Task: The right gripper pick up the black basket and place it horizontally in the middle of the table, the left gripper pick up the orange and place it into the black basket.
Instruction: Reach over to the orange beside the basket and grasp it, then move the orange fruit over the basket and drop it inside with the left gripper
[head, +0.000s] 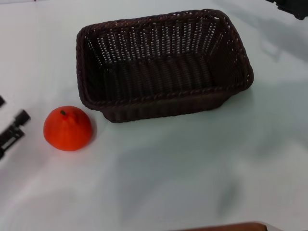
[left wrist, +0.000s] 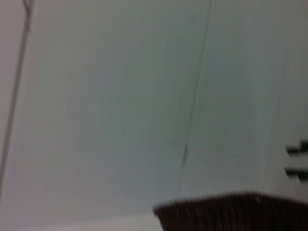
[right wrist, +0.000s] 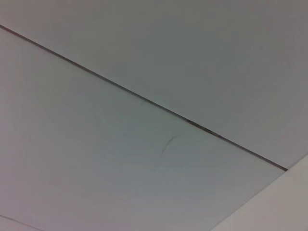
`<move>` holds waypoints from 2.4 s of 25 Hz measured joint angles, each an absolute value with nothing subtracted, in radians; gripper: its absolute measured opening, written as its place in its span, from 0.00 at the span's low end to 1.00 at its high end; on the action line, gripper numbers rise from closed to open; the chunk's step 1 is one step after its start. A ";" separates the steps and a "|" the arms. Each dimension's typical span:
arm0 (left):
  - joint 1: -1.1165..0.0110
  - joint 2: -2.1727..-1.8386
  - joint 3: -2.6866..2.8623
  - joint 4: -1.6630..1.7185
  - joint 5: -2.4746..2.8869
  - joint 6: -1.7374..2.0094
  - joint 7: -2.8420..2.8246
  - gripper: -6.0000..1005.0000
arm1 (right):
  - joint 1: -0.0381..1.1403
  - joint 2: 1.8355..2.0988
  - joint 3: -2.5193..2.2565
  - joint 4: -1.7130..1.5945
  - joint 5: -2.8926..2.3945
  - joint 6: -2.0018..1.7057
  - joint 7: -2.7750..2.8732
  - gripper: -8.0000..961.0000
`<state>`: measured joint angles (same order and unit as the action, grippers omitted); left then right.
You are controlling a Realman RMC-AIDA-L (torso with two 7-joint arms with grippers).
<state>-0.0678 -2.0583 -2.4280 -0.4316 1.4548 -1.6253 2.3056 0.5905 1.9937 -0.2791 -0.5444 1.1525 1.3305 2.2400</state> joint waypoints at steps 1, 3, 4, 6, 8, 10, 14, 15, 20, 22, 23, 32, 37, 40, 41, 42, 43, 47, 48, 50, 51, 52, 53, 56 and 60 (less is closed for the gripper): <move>-0.069 -2.064 -2.428 -0.436 1.474 -1.613 2.306 0.72 | 0.594 1.996 -0.282 -0.544 1.153 1.323 2.240 0.69; -0.074 -2.082 -2.428 -0.443 1.512 -1.576 2.307 0.72 | 0.600 2.001 -0.288 -0.543 1.154 1.308 2.240 0.69; -0.077 -2.091 -2.428 -0.448 1.526 -1.562 2.307 0.72 | 0.602 2.002 -0.290 -0.543 1.154 1.303 2.240 0.69; -0.082 -2.108 -2.427 -0.459 1.556 -1.533 2.309 0.72 | 0.603 2.005 -0.292 -0.542 1.155 1.295 2.240 0.69; -0.088 -2.120 -2.427 -0.464 1.573 -1.513 2.309 0.72 | 0.603 2.008 -0.293 -0.540 1.155 1.289 2.240 0.69; -0.099 -2.126 -2.426 -0.466 1.589 -1.503 2.309 0.70 | 0.600 2.009 -0.292 -0.530 1.158 1.284 2.240 0.69; -0.122 -2.128 -2.425 -0.466 1.640 -1.499 2.304 0.66 | 0.593 2.009 -0.286 -0.514 1.160 1.282 2.240 0.69; -0.127 -2.128 -2.425 -0.466 1.648 -1.498 2.303 0.65 | 0.591 2.009 -0.286 -0.512 1.161 1.283 2.240 0.69; -0.152 -2.127 -2.425 -0.467 1.689 -1.479 2.300 0.60 | 0.584 2.012 -0.290 -0.502 1.161 1.285 2.239 0.69; -0.162 -2.125 -2.425 -0.467 1.704 -1.466 2.299 0.58 | 0.582 2.015 -0.291 -0.502 1.161 1.287 2.240 0.69; -0.164 -2.125 -2.426 -0.467 1.706 -1.459 2.299 0.57 | 0.582 2.016 -0.291 -0.502 1.161 1.288 2.240 0.69; -0.170 -2.132 -2.427 -0.467 1.708 -1.433 2.305 0.29 | 0.578 2.021 -0.293 -0.491 1.161 1.291 2.239 0.69; -0.157 -2.147 -2.456 -0.504 1.700 -1.456 2.306 0.24 | 0.576 2.022 -0.287 -0.484 1.161 1.292 2.231 0.69; -0.151 -2.154 -2.506 -0.516 1.700 -1.484 2.306 0.21 | 0.576 2.022 -0.286 -0.478 1.161 1.292 2.229 0.69; -0.149 -2.155 -2.551 -0.517 1.700 -1.507 2.306 0.20 | 0.576 2.022 -0.286 -0.478 1.161 1.292 2.229 0.69; -0.149 -2.156 -2.587 -0.516 1.699 -1.529 2.306 0.17 | 0.575 2.022 -0.285 -0.478 1.161 1.292 2.229 0.69; -0.149 -2.157 -2.642 -0.513 1.698 -1.554 2.306 0.14 | 0.575 2.022 -0.285 -0.478 1.162 1.292 2.229 0.69; -0.160 -2.157 -2.830 -0.488 1.688 -1.642 2.292 0.11 | 0.571 2.022 -0.285 -0.478 1.173 1.292 2.224 0.69; -0.167 -2.155 -2.856 -0.470 1.662 -1.663 2.278 0.10 | 0.570 2.022 -0.285 -0.478 1.179 1.292 2.220 0.69; -0.185 -2.152 -2.869 -0.439 1.600 -1.691 2.258 0.09 | 0.567 2.025 -0.285 -0.478 1.202 1.290 2.209 0.69; -0.200 -2.153 -2.870 -0.425 1.570 -1.701 2.253 0.08 | 0.565 2.031 -0.284 -0.478 1.223 1.287 2.196 0.69; -0.216 -2.155 -2.871 -0.413 1.549 -1.709 2.250 0.08 | 0.563 2.037 -0.284 -0.477 1.243 1.284 2.180 0.69; -0.237 -2.158 -2.870 -0.401 1.539 -1.714 2.249 0.07 | 0.560 2.043 -0.284 -0.477 1.268 1.281 2.161 0.69; -0.317 -2.160 -2.860 -0.350 1.537 -1.719 2.247 0.07 | 0.558 2.053 -0.284 -0.476 1.304 1.276 2.128 0.68; -0.418 -2.161 -2.756 -0.306 1.542 -1.680 2.247 0.08 | 0.562 2.058 -0.285 -0.470 1.318 1.275 2.108 0.68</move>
